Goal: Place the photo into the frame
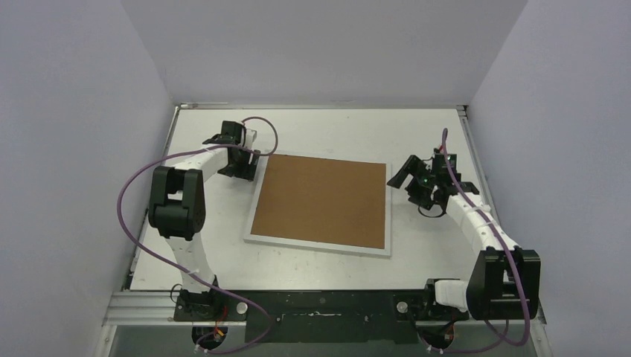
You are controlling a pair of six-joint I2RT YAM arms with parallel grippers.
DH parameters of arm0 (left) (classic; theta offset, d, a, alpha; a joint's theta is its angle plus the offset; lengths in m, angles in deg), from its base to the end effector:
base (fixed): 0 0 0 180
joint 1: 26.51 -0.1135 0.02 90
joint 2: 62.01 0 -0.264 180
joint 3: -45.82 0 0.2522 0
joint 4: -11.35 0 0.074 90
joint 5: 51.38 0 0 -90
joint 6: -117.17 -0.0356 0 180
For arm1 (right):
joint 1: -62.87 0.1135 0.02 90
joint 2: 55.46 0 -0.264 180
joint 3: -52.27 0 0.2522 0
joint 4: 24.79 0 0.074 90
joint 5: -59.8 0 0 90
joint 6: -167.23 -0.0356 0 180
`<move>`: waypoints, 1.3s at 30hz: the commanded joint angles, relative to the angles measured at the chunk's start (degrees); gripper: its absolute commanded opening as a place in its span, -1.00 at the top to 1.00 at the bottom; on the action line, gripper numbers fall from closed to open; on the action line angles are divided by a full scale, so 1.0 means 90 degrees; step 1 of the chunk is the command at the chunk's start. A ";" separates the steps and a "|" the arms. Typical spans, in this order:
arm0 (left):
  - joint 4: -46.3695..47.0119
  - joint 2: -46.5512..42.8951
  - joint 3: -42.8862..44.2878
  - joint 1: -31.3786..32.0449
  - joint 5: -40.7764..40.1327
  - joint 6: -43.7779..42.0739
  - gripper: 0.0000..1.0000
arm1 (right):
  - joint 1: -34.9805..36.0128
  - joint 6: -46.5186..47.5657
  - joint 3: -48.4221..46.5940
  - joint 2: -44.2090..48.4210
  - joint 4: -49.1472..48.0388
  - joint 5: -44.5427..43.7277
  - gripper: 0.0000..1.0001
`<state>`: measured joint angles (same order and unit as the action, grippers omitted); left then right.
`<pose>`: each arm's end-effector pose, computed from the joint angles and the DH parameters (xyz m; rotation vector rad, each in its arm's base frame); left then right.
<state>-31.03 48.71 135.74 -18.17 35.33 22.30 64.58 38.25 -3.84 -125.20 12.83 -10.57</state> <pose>0.3947 -0.0558 0.1731 0.2891 2.6559 0.0574 0.2405 0.0191 0.2179 0.6626 2.4467 0.7197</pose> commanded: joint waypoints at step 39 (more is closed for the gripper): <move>-0.0515 0.0600 0.0947 -0.0068 0.0724 0.0147 -0.23 | 0.0568 0.0197 -0.2310 -0.3447 -0.1286 0.0398 -0.96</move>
<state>-36.50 54.30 143.11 -18.78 40.44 23.33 69.04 40.56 -25.43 -155.64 4.40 -7.92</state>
